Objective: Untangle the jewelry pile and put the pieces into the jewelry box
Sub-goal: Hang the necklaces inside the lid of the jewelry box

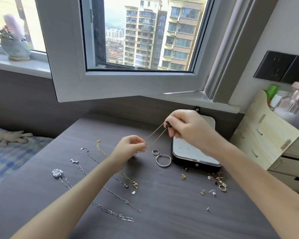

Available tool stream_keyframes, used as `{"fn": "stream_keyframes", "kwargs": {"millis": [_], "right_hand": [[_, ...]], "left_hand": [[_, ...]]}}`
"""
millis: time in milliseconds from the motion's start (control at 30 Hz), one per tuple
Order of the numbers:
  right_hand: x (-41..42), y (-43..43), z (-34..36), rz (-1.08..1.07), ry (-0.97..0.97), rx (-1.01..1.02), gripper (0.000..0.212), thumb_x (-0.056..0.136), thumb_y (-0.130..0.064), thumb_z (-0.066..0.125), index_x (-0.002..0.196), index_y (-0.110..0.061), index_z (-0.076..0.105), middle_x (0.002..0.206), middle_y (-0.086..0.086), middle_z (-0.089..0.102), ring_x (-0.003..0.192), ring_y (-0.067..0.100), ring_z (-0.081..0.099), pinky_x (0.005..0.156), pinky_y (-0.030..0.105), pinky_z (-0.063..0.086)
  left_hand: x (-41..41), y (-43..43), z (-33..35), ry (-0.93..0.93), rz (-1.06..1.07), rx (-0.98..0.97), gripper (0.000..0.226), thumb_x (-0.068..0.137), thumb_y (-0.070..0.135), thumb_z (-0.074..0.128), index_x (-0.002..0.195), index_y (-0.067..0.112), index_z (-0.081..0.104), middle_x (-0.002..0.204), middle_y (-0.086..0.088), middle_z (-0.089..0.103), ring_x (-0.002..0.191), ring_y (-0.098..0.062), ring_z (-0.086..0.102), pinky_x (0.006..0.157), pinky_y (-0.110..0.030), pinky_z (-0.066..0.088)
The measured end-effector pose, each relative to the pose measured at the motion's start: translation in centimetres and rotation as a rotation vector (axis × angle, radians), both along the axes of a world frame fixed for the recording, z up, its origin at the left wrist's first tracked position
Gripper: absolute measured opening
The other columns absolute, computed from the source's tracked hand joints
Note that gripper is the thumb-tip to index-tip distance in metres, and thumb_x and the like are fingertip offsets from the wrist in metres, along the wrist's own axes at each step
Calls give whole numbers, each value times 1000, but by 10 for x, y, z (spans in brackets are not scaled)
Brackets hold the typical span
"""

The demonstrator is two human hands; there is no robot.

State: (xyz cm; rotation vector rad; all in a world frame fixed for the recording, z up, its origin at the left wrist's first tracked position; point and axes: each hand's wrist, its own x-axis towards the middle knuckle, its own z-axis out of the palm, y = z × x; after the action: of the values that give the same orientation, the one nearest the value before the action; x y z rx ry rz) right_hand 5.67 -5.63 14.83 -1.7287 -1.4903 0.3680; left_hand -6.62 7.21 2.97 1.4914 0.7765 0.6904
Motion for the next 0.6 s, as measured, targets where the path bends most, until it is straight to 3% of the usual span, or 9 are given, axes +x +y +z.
{"fn": "stream_keyframes", "kwargs": {"millis": [100,167,267,333,400,467,533,600], "right_hand": [[12,-25,9,-44,245,-36,30,97,-5,44,73,-7,61,55,1,55,49,10,42,45,18,31],[24,-43,4,-75,346,-110,31,98,-7,43,73,-6,60,54,1,54,49,11,40,44,20,28],[40,-69,-18,-123,455,-245,29,99,-11,44,75,-6,61,54,0,54,47,10,41,39,18,28],[45,-83,-40,-162,508,-338,27,99,-11,45,78,-5,61,54,0,55,44,8,42,36,18,28],[43,-93,-63,-200,544,-431,26,99,-11,46,79,-4,62,54,1,55,42,7,41,35,18,28],[40,-100,-85,-238,502,-516,27,98,-12,47,77,-5,63,53,2,55,43,9,41,36,20,27],[34,-102,-99,-271,403,-571,26,97,-13,48,78,-6,64,52,0,55,43,10,39,38,20,26],[29,-106,-108,-292,337,-592,23,95,-14,49,82,-4,66,51,-1,56,42,9,38,38,20,25]], "left_hand": [[-3,4,-2,-216,16,-332,10,92,4,54,84,8,58,76,-6,69,75,-20,68,79,-30,50],[-4,6,1,-278,31,-429,14,94,7,50,82,9,57,75,-5,71,76,-21,69,84,-35,51],[-3,4,13,-411,58,-611,22,95,11,50,75,7,56,72,-10,69,65,-21,70,75,-38,57],[-1,2,21,-465,77,-694,25,94,13,54,69,7,55,58,-7,61,53,-19,64,68,-38,59],[4,-4,29,-361,73,-623,25,90,16,60,67,12,53,48,0,46,44,-12,47,54,-26,57],[10,-13,36,-170,40,-440,24,86,18,66,65,17,54,47,5,32,42,-9,30,43,-16,41],[14,-21,43,1,-25,-207,31,82,18,72,58,19,52,51,5,28,45,-9,24,42,-16,29],[20,-35,52,152,-120,1,33,78,18,76,57,16,50,50,6,31,43,-9,28,43,-18,28]]}}
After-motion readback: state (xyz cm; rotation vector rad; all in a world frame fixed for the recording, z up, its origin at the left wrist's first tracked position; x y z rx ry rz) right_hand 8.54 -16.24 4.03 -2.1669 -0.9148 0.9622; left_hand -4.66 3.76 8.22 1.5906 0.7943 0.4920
